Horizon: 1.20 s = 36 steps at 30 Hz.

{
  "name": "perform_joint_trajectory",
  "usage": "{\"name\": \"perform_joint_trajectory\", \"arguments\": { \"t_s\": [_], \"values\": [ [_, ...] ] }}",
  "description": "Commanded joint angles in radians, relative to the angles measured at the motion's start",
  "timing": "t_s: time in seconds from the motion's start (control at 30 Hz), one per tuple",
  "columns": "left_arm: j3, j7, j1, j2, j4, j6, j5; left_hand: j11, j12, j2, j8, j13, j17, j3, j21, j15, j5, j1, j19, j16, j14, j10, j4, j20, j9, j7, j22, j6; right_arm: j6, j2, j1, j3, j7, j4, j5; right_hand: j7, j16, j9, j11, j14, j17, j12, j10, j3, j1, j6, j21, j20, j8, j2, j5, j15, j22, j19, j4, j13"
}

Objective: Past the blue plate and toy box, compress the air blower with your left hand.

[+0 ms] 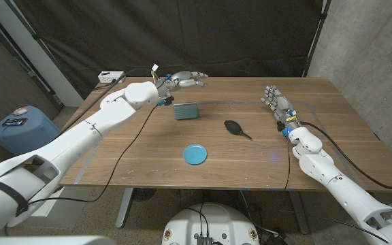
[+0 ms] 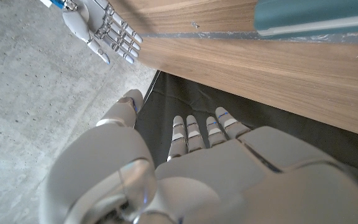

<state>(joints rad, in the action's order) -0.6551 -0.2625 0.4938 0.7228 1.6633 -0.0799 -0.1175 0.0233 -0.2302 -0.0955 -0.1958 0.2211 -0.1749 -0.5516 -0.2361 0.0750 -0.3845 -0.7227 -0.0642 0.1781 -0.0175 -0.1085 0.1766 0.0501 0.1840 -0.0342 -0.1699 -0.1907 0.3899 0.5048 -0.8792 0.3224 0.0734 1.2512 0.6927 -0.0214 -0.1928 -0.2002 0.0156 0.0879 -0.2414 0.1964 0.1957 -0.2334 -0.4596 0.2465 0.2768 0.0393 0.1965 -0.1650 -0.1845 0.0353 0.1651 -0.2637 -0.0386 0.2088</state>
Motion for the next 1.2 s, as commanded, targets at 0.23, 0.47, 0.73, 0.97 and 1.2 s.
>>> {"name": "perform_joint_trajectory", "arguments": {
  "t_s": [0.23, 0.47, 0.73, 0.97, 1.2],
  "values": [
    [-0.056, -0.099, -0.072, -0.001, 0.024, -0.014, 0.099, 0.007, -0.007, 0.009, 0.0, 0.01, -0.001, -0.005, 0.012, 0.03, -0.019, -0.02, -0.004, 0.006, 0.002, -0.002, -0.003, -0.001, 0.006, 0.009, -0.006, 0.006, 0.011, -0.004, -0.019, -0.006, -0.015, 0.013, 0.002, 0.001, -0.008, -0.001, 0.008, 0.006, 0.0, 0.005, 0.002, -0.008, -0.001, 0.004, -0.008, 0.03, 0.004, 0.002, 0.001, 0.019, 0.005, -0.011, -0.001, 0.002],
    [-0.067, -0.152, -0.094, -0.006, 0.013, 0.011, 0.104, 0.013, -0.003, 0.02, 0.005, 0.019, -0.001, -0.002, 0.019, 0.044, -0.033, -0.031, 0.0, 0.003, 0.015, 0.019, -0.003, 0.004, 0.007, 0.009, -0.007, 0.025, 0.012, -0.002, -0.034, -0.01, -0.027, 0.028, 0.003, 0.002, -0.009, -0.001, 0.009, 0.005, 0.001, 0.005, 0.001, -0.009, 0.0, 0.003, -0.01, 0.03, 0.004, 0.001, 0.001, 0.019, 0.005, -0.012, 0.0, 0.001],
    [-0.104, -0.264, -0.158, -0.025, -0.037, 0.013, 0.106, -0.005, 0.015, 0.029, 0.015, 0.035, -0.001, 0.004, 0.039, 0.044, -0.062, -0.05, 0.038, -0.007, 0.083, 0.099, -0.008, -0.002, 0.01, -0.006, -0.008, 0.091, 0.011, 0.001, -0.051, -0.016, -0.043, 0.047, 0.004, 0.003, -0.01, -0.001, 0.008, 0.005, 0.002, 0.005, 0.001, -0.01, 0.0, 0.002, -0.014, 0.027, 0.004, 0.002, 0.002, 0.017, 0.006, -0.013, 0.003, 0.001],
    [-0.143, -0.339, -0.219, -0.046, -0.078, 0.034, 0.142, -0.008, 0.016, 0.027, 0.019, 0.042, -0.001, 0.001, 0.047, 0.049, -0.083, -0.073, 0.066, -0.007, 0.126, 0.127, -0.006, -0.003, 0.01, -0.008, -0.007, 0.145, 0.012, 0.0, -0.058, -0.018, -0.052, 0.056, 0.003, 0.004, -0.01, -0.001, 0.009, 0.004, 0.004, 0.005, 0.001, -0.012, -0.001, 0.002, -0.016, 0.027, 0.004, 0.003, 0.002, 0.017, 0.006, -0.015, 0.007, 0.0],
    [-0.163, -0.379, -0.253, -0.068, -0.116, 0.069, 0.161, -0.014, 0.022, 0.029, 0.011, 0.045, -0.002, -0.001, 0.045, 0.05, -0.092, -0.094, 0.07, -0.002, 0.131, 0.164, -0.001, -0.002, 0.011, -0.007, -0.007, 0.152, 0.012, 0.0, -0.067, -0.023, -0.066, 0.067, 0.004, 0.003, -0.011, -0.001, 0.007, 0.005, 0.005, 0.005, 0.0, -0.013, -0.001, 0.002, -0.019, 0.026, 0.004, 0.003, 0.003, 0.018, 0.006, -0.015, 0.009, 0.0]
  ]
}}
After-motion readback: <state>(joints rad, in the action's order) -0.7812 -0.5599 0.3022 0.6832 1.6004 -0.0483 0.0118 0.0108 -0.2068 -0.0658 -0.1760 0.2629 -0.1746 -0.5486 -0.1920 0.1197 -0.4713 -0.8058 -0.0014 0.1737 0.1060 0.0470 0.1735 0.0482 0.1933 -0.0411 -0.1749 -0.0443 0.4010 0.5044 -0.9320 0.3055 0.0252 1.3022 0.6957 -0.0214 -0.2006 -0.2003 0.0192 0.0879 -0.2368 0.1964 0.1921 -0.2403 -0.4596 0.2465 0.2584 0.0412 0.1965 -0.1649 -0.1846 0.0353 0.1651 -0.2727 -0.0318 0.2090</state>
